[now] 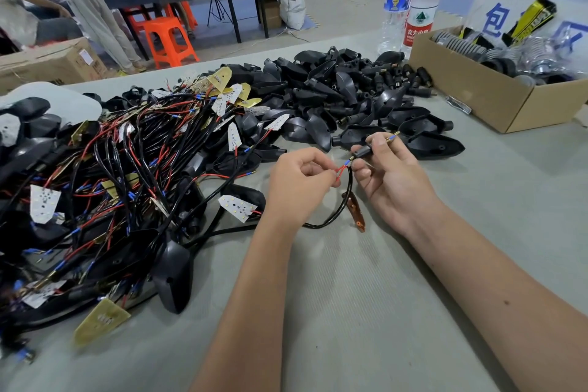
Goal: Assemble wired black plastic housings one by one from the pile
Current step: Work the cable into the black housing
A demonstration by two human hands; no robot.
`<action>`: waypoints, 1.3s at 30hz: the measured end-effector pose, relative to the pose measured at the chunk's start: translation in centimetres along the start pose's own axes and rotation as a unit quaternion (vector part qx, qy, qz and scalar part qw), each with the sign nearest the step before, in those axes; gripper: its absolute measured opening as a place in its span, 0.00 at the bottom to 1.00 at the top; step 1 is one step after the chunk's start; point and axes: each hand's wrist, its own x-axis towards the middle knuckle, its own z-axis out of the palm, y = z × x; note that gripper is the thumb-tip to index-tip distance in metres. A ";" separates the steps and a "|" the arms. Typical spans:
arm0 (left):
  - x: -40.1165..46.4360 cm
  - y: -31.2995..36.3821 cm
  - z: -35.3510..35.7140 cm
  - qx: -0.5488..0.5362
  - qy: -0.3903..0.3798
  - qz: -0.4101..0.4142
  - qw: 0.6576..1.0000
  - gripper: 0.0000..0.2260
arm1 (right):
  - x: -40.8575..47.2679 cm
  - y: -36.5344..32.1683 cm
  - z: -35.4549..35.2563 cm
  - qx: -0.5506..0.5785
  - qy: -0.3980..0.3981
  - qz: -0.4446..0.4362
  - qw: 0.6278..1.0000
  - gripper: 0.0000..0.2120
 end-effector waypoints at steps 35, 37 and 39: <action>0.0 -0.2 1.8 -0.084 0.058 -0.004 0.995 0.09 | -0.7 -0.7 0.2 -0.061 -0.066 -0.006 0.996 0.04; 0.2 0.0 1.8 -0.136 0.058 -0.056 0.987 0.09 | -0.6 -0.6 0.1 -0.053 -0.060 -0.022 0.997 0.02; 0.3 0.1 1.8 -0.195 0.073 -0.106 0.972 0.06 | -0.5 -0.5 0.1 -0.044 -0.058 -0.029 0.997 0.02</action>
